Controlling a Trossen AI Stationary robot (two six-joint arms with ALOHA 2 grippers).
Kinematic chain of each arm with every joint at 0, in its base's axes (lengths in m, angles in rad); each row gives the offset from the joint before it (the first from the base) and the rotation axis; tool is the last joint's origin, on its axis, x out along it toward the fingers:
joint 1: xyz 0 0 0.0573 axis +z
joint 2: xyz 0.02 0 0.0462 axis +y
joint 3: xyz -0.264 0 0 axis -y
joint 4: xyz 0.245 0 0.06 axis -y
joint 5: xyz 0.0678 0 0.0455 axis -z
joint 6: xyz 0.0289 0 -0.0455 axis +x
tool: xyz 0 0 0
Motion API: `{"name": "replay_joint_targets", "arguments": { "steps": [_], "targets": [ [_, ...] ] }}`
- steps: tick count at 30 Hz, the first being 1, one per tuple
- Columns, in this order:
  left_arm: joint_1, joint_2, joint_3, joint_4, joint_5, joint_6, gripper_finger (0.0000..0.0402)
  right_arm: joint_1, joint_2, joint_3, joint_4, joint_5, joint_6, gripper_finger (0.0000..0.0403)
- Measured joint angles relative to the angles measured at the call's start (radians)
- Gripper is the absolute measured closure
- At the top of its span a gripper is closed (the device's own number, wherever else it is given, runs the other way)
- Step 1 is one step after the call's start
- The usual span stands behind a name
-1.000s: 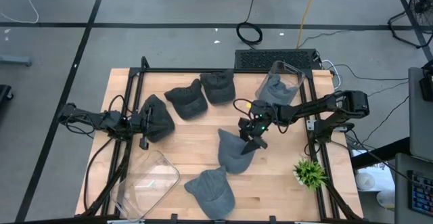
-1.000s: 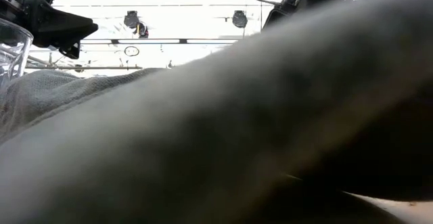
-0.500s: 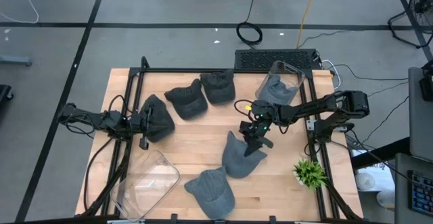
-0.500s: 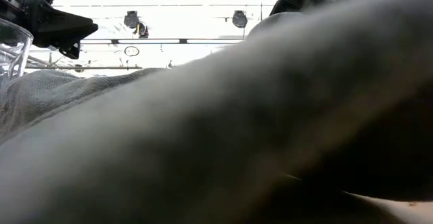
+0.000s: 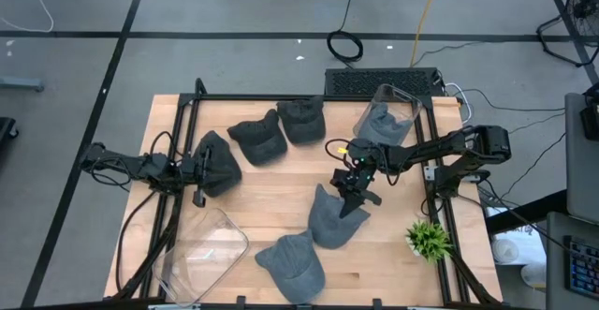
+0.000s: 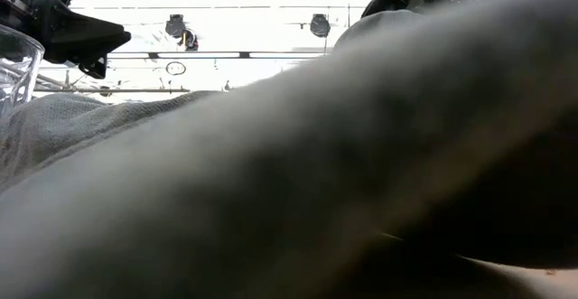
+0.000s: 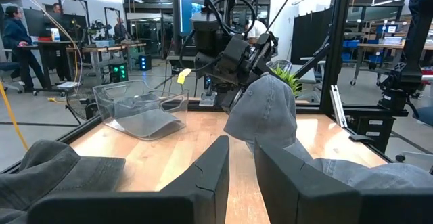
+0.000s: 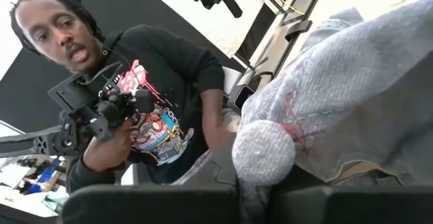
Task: Pick & Place hat
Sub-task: Put the top gray cap into the top transparent bin
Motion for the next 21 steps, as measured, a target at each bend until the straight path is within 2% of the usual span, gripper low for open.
{"name": "replay_joint_targets", "arguments": {
  "steps": [5, 10, 15, 21],
  "targets": [
    [0.0, 0.0, 0.0, 0.0, 0.0, 0.0, 0.0325, 0.0, 0.0, 0.0, 0.0, 0.01, -0.006, 0.0402],
    [0.0, 0.0, 0.0, 0.0, 0.0, 0.0, 0.0325, 0.0, -0.031, 0.0, 0.011, 0.103, 0.091, 0.0402],
    [0.0, 0.0, 0.0, 0.0, 0.0, 0.0, 0.0325, 0.0, -0.139, 0.0, 0.008, 0.227, 0.226, 0.0402],
    [0.0, 0.0, 0.0, 0.0, 0.0, 0.0, 0.0325, -0.007, -0.34, 0.001, -0.104, 0.285, 0.216, 0.0403]
  ]
}}
